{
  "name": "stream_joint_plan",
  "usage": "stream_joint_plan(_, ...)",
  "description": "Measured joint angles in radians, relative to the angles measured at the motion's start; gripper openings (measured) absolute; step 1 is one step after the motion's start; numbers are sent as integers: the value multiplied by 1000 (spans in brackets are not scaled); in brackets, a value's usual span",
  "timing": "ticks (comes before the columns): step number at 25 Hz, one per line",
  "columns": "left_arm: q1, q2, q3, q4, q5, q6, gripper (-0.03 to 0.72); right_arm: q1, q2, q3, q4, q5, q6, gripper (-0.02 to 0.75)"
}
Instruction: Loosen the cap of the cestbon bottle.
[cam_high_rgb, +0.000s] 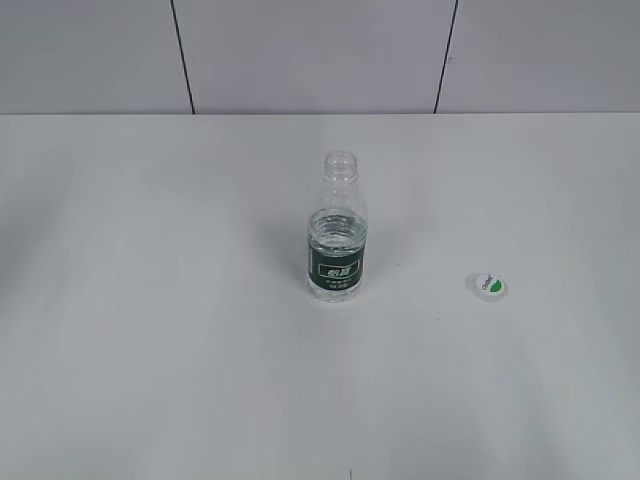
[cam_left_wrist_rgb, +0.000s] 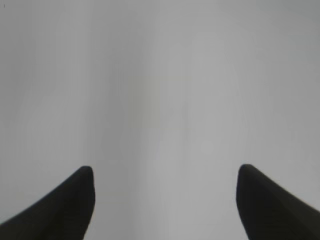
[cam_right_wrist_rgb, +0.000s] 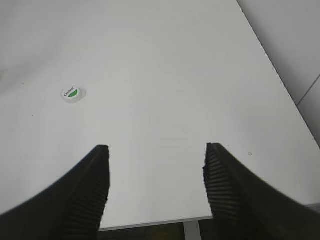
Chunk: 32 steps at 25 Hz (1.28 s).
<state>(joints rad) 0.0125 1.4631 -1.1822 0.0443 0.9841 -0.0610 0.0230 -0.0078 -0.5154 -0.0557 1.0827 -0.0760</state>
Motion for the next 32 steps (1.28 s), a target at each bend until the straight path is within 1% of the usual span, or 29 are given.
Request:
stream_joint_plan(2, 45, -18, 20, -26, 25, 32, 533, 0, 0, 0, 0, 0, 0, 459)
stream_joint_plan(4, 83, -45, 53, -30, 47, 61, 533, 0, 0, 0, 0, 0, 0, 459)
stream_joint_plan(9, 132, -195, 188, -54, 50, 143, 533, 0, 0, 0, 0, 0, 0, 459)
stream_joint_plan(13, 138, -352, 306, -82, 59, 165, 526, 0, 0, 0, 0, 0, 0, 459)
stream_joint_plan(16, 138, -486, 367, -103, 54, 167, 511, 0, 0, 0, 0, 0, 0, 459)
stream_joint_plan(23, 138, -891, 519, -106, 29, 168, 491, 0, 0, 0, 0, 1, 0, 459)
stream_joint_plan(28, 138, -1149, 586, -102, 58, 168, 491, 0, 0, 0, 0, 1, 0, 459)
stream_joint_plan(32, 138, -1287, 598, -102, 74, 168, 491, 0, 0, 0, 0, 1, 0, 459)
